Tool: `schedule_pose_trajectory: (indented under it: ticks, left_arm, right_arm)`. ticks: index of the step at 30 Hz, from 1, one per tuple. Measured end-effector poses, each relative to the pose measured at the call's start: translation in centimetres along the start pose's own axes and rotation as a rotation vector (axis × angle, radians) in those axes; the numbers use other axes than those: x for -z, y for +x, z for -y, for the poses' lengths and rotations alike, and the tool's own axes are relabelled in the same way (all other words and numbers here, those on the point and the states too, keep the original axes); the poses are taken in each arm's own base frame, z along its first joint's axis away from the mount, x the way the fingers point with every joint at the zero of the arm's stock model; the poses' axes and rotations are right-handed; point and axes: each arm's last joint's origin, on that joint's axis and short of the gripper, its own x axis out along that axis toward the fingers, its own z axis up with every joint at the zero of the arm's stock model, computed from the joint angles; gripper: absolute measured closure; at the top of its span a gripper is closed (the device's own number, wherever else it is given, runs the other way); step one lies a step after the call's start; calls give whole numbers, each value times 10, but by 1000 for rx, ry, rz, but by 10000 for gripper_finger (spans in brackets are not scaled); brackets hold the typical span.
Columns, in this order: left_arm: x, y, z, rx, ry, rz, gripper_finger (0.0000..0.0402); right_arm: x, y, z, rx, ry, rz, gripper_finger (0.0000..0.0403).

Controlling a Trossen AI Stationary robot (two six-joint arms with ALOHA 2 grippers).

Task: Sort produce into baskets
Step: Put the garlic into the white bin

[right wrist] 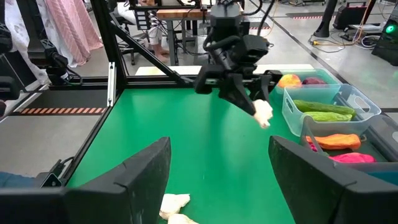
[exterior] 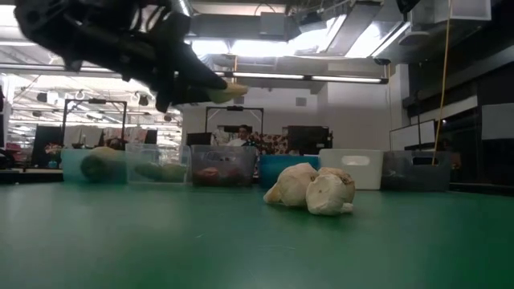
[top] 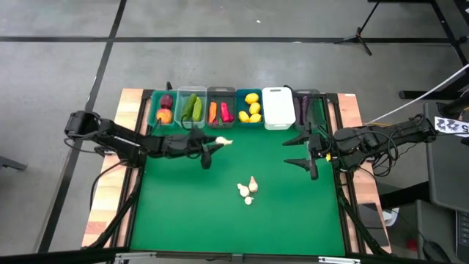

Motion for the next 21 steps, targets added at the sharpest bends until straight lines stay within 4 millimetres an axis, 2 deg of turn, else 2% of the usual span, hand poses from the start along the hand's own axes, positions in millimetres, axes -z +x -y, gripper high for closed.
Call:
schedule_pose_trajectory:
  ticks: [16,21]
  left_arm:
    - [-39,21,-14,-27,13,26,238]
    - [-46,38,-24,-26,6,11,238]
  right_arm:
    - [0,0,0,0,-1,0,134]
    - [0,0,0,0,-2,0,134]
